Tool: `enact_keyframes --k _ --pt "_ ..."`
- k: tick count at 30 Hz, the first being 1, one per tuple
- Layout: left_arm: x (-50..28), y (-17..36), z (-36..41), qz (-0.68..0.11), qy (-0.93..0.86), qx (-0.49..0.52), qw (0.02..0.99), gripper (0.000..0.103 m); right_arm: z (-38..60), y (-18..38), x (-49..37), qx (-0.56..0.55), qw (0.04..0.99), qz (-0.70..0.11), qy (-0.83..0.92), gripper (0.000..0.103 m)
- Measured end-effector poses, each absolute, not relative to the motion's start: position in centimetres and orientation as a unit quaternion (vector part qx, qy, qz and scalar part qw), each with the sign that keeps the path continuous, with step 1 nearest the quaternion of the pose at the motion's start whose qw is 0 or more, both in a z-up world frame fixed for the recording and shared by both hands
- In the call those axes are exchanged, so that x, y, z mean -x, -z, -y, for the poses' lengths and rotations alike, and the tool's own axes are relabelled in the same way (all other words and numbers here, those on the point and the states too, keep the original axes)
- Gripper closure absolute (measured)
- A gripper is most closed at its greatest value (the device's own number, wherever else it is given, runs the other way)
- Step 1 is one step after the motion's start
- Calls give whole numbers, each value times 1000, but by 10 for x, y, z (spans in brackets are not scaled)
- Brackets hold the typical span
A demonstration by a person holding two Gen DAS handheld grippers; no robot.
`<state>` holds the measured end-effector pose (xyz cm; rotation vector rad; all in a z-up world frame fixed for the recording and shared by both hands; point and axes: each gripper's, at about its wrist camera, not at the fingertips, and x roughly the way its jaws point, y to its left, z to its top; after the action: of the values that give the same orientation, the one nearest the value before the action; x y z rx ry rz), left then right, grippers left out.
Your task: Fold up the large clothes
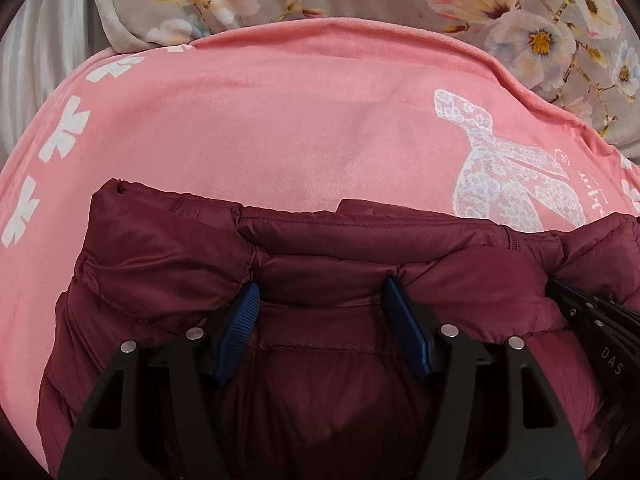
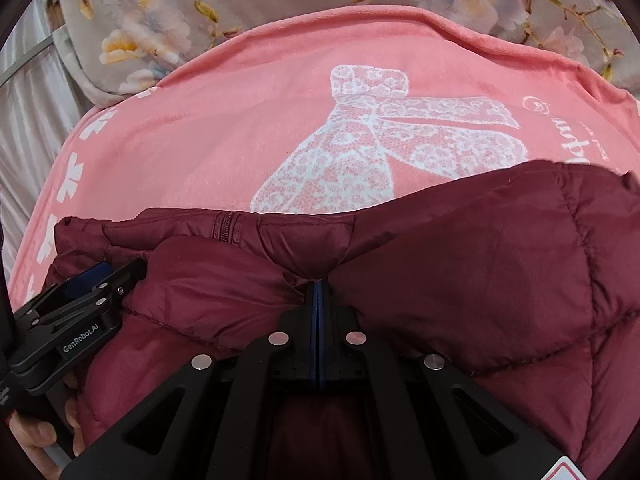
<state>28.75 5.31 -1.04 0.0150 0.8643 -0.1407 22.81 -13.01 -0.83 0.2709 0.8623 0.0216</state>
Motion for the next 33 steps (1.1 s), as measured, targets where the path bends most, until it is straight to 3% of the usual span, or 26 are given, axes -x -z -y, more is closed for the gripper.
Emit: enact_keyframes --k 2,7,16,24,33 --pt "-288 10 -53 -418 69 -7 906 40 129 -11 -212 -155 902 -403 -25 94" --pt "-283 -5 -74 -426 77 20 901 42 101 -39 -194 -145 909 -387 -54 94" --pt "-290 -32 -141 -416 -27 36 908 43 68 -36 -210 -118 911 -391 -49 97" --pt "-321 3 -176 -455 -47 91 885 41 202 -54 -196 -158 914 -360 103 97" --pt "-323 30 -169 -457 -59 80 884 36 270 0 -201 -195 878 -410 150 103"
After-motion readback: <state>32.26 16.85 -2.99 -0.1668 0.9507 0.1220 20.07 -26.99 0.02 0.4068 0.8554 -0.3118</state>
